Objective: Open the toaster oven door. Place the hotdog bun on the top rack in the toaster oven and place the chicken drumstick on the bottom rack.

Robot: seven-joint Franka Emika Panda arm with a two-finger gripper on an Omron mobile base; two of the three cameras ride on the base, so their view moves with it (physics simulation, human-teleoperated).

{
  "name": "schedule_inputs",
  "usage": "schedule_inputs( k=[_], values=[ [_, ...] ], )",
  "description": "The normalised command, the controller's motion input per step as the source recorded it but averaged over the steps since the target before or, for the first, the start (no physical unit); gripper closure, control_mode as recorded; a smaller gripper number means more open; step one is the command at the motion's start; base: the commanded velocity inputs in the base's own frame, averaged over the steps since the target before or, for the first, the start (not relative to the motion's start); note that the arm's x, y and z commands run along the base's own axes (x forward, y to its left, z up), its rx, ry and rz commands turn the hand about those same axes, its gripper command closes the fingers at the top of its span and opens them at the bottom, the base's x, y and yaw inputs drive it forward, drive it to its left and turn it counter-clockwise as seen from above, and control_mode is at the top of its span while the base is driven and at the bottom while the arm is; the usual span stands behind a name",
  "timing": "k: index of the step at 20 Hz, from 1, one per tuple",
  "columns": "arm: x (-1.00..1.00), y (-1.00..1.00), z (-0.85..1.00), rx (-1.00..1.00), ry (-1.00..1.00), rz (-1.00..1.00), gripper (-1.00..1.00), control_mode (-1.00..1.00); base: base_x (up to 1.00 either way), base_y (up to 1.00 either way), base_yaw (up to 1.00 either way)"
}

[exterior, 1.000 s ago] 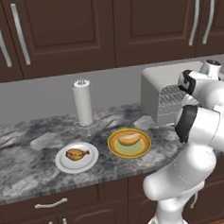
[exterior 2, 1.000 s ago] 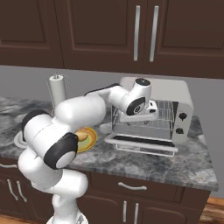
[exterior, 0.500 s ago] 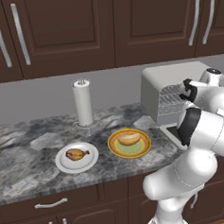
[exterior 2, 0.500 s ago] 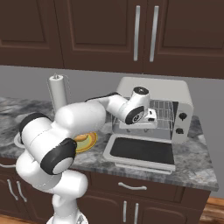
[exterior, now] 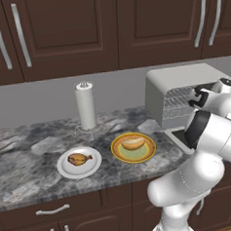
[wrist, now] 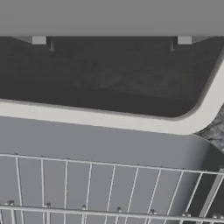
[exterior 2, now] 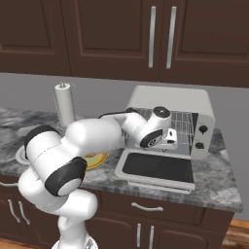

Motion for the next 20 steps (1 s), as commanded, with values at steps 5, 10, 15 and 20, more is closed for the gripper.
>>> schedule_inputs(
  k=[5,10,15,20],
  values=[
    [-0.13,-0.04,-0.07,0.13,-0.04,0.00,-1.00,-1.00,0.00,0.00,0.00],
    [0.22,0.00,-0.03,0.00,-0.02,-0.13,-1.00,-1.00,0.00,0.00,0.00],
    [0.20,0.02,0.01,0.17,-0.17,-0.26,-1.00,-1.00,0.00,0.00,0.00],
    [0.24,0.07,-0.01,0.17,-0.27,-0.27,-1.00,-1.00,0.00,0.00,0.00]
  ],
)
